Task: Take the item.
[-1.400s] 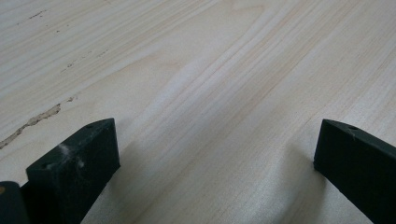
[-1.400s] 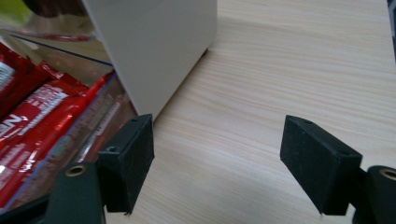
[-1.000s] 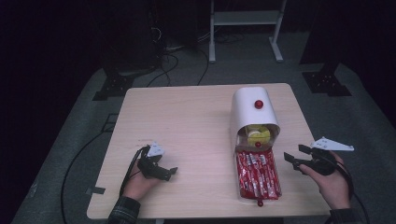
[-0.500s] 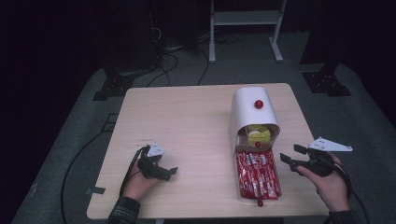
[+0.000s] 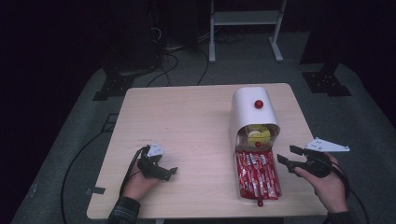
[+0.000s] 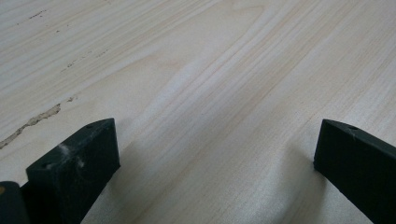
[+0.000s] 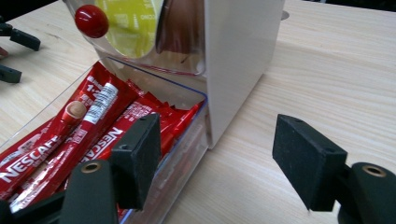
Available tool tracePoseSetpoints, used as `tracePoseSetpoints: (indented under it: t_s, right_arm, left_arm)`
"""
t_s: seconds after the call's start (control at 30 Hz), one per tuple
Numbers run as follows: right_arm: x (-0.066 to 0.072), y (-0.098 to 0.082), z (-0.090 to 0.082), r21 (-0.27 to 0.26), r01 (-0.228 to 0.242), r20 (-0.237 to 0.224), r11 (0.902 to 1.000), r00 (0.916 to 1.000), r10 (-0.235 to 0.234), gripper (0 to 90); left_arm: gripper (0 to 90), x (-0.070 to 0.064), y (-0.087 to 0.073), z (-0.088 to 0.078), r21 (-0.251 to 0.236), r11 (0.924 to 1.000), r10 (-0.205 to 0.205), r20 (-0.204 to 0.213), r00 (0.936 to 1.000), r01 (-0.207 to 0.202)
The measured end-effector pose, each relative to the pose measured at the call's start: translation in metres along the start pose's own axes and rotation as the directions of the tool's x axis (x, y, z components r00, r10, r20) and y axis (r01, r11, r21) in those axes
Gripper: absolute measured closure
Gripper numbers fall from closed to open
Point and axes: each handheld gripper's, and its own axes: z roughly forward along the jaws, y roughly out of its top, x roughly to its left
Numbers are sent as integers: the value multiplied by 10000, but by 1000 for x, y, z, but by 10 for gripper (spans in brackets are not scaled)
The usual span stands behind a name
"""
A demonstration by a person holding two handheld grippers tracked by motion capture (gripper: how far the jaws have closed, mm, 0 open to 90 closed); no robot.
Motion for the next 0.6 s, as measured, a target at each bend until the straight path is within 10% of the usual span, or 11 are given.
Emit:
tracePoseSetpoints:
  t_s: [0.6]
  right_arm:
    - [15, 4, 3, 63, 271, -443, 9996, 9987, -268, 344]
  left_arm:
    - [0, 0, 0, 0, 0, 10000, 0, -1, 10000, 0]
